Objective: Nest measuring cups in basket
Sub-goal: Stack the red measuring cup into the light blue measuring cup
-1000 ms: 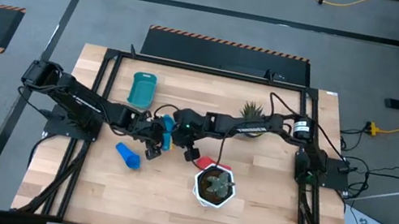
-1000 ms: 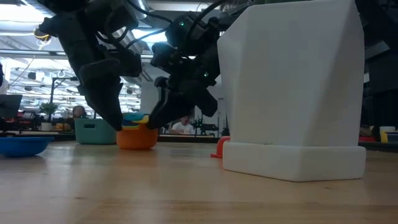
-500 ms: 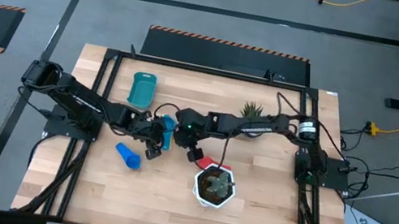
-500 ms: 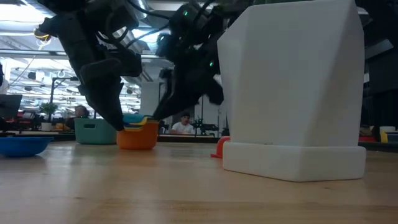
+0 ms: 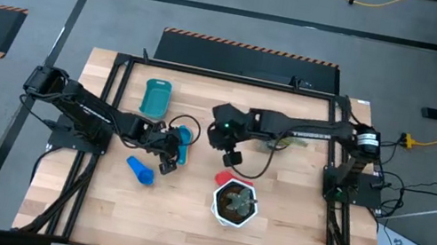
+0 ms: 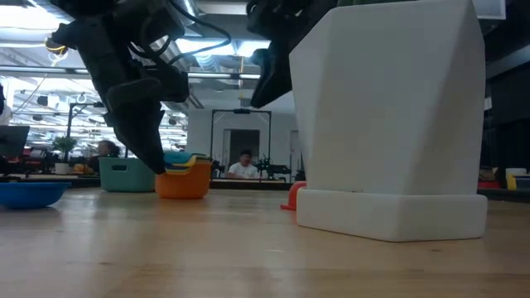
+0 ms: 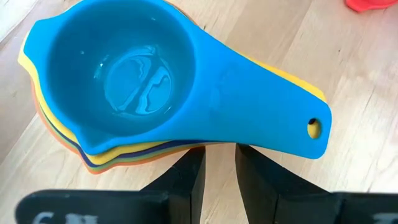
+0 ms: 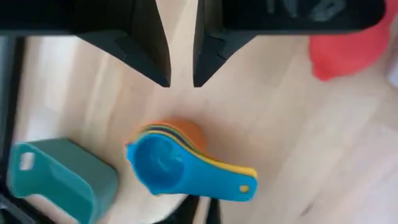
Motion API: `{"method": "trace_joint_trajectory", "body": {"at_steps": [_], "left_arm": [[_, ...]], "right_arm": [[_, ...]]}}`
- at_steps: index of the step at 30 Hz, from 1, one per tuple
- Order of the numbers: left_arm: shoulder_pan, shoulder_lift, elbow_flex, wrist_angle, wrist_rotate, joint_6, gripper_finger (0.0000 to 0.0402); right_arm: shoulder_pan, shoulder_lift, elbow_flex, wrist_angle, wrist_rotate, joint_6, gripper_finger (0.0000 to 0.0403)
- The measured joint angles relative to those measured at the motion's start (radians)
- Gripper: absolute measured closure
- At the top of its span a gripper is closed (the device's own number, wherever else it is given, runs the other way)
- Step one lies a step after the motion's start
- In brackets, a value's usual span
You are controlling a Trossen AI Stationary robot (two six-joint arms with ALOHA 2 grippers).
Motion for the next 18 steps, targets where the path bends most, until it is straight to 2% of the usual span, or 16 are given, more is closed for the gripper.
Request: {"method": "trace_joint_trajectory", "body": {"at_steps": [5,8,14,18], "left_arm": [[0.0,0.0,0.0,0.0,0.0,0.0,0.032],[0.0,0.0,0.0,0.0,0.0,0.0,0.032],[0.0,0.0,0.0,-0.001,0.0,0.0,0.032],[0.0,0.0,0.0,0.0,0.0,0.0,0.032]], "right_arm": [[0.0,-0.025,0.0,-0.034,0.056,0.005,0.0328],[0.0,-0.026,0.0,-0.048,0.071,0.079,0.0314],[-0.007,-0.024,0.0,-0.081,0.079,0.109,0.0231],[-0.003,-0.024,0.0,-0.083,0.188,0.109,0.0164]]}}
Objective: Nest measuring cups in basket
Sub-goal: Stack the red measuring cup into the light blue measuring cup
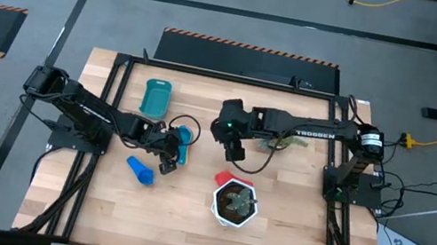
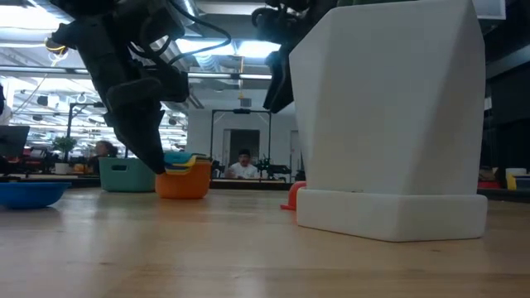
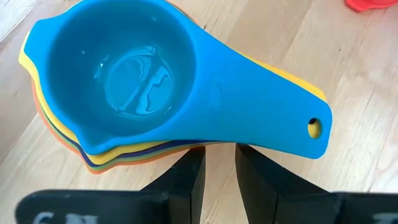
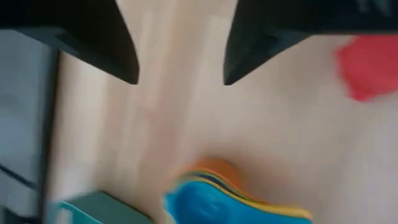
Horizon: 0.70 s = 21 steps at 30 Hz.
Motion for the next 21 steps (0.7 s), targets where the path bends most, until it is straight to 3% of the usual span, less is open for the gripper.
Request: {"method": "trace_joint_trajectory", "body": {"at_steps": [4,7,15,21], "left_arm": [[0.0,0.0,0.0,0.0,0.0,0.0,0.032],[0.0,0.0,0.0,0.0,0.0,0.0,0.032],[0.0,0.0,0.0,-0.001,0.0,0.001,0.032],[0.0,0.0,0.0,-0.001,0.0,0.001,0.032]], "right_arm": [[0.018,-0.002,0.0,-0.034,0.155,0.002,0.0122],[0.027,-0.029,0.0,-0.122,0.184,0.035,0.0115],[0.028,-0.207,-0.034,-0.425,-0.136,0.183,0.0117],[0.028,-0.418,-0.297,-0.33,-0.17,0.226,0.0115]]}}
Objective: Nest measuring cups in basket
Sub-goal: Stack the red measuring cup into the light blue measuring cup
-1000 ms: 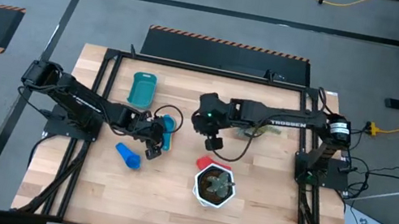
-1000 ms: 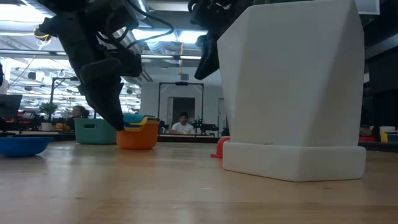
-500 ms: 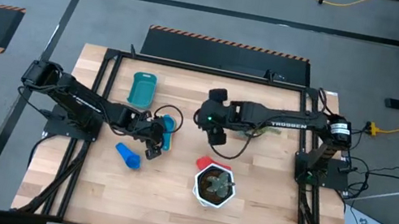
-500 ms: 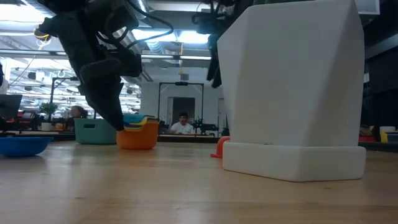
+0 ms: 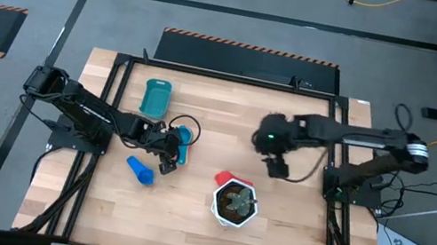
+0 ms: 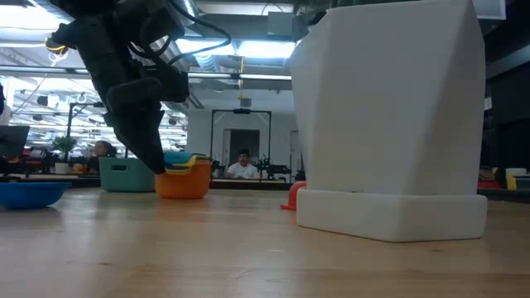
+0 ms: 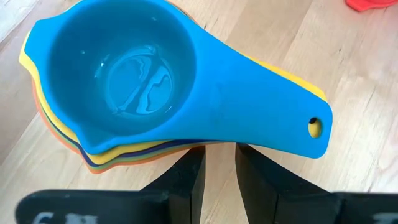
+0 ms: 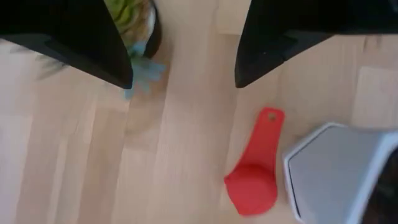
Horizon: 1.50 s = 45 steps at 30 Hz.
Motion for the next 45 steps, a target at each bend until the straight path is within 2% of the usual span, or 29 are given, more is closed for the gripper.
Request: {"method": "trace_joint_trajectory", "body": {"at_steps": [7,11,16,25,30,40,45], "left_arm": [[0.0,0.0,0.0,0.0,0.0,0.039,0.032],[0.0,0.0,0.0,0.0,0.0,0.077,0.032],[0.0,0.0,0.0,-0.001,0.0,0.077,0.032],[0.0,0.0,0.0,0.0,0.001,0.077,0.032],[-0.006,0.0,0.0,0.0,0.011,0.073,0.032],[-0.043,0.0,0.0,0.0,0.012,0.071,0.032],[-0.045,0.0,0.0,0.0,0.01,0.071,0.032]], "right_arm": [[0.0,-0.165,-0.251,0.153,0.0,0.011,0.0115],[0.0,-0.191,-0.349,0.199,0.0,0.011,0.0115],[0.0,-0.19,-0.452,0.337,-0.009,0.054,0.0115],[0.0,-0.19,-0.589,0.631,-0.214,0.06,0.0115],[0.0,-0.189,-0.652,0.771,-0.268,0.073,0.0115],[0.058,-0.189,-0.745,0.928,-0.267,0.3,0.0115],[0.134,-0.189,-0.781,1.017,-0.157,0.297,0.0115]]}}
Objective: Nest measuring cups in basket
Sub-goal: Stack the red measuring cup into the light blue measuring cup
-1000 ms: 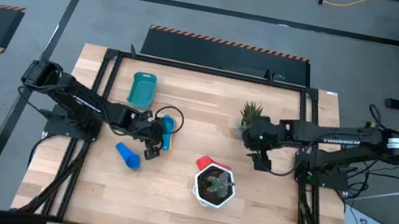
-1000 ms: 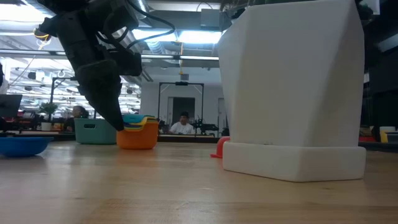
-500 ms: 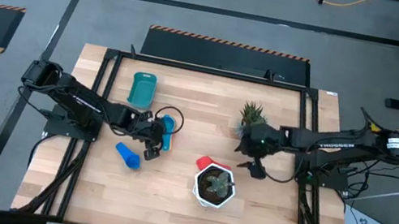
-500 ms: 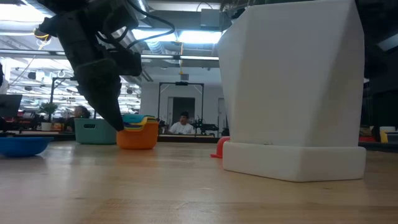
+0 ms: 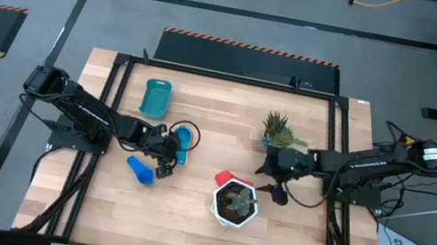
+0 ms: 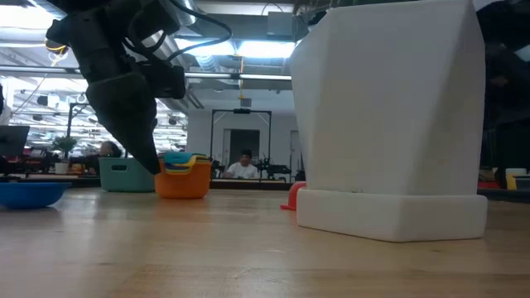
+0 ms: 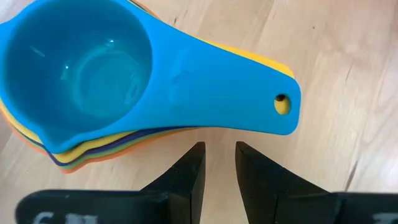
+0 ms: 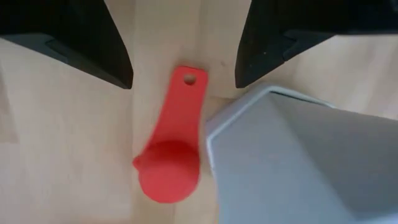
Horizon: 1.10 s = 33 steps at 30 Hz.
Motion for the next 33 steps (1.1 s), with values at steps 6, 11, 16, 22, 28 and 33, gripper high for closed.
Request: {"method": "trace_joint_trajectory", "body": {"at_steps": [6,11,16,22,28,33], "left_arm": [[0.0,0.0,0.0,0.0,-0.003,0.0,0.032],[0.0,0.0,0.0,0.0,-0.006,0.0,0.032],[0.0,0.0,0.0,0.001,-0.006,0.0,0.032],[0.001,0.0,0.0,0.001,-0.006,0.0,0.032],[0.001,0.0,0.0,0.001,-0.006,0.0,0.032],[0.001,0.0,0.0,0.001,-0.006,0.0,0.032]], "right_arm": [[0.075,0.0,-0.024,0.031,0.155,-0.001,0.0115],[0.117,0.026,-0.026,0.071,0.17,0.027,0.0115],[0.148,0.109,-0.026,0.134,0.193,0.026,0.0115],[0.153,0.199,-0.026,0.217,0.247,0.023,0.0115],[0.153,0.272,-0.026,0.267,0.249,0.021,0.0115],[0.153,0.336,-0.026,0.322,0.247,0.023,0.0115]]}}
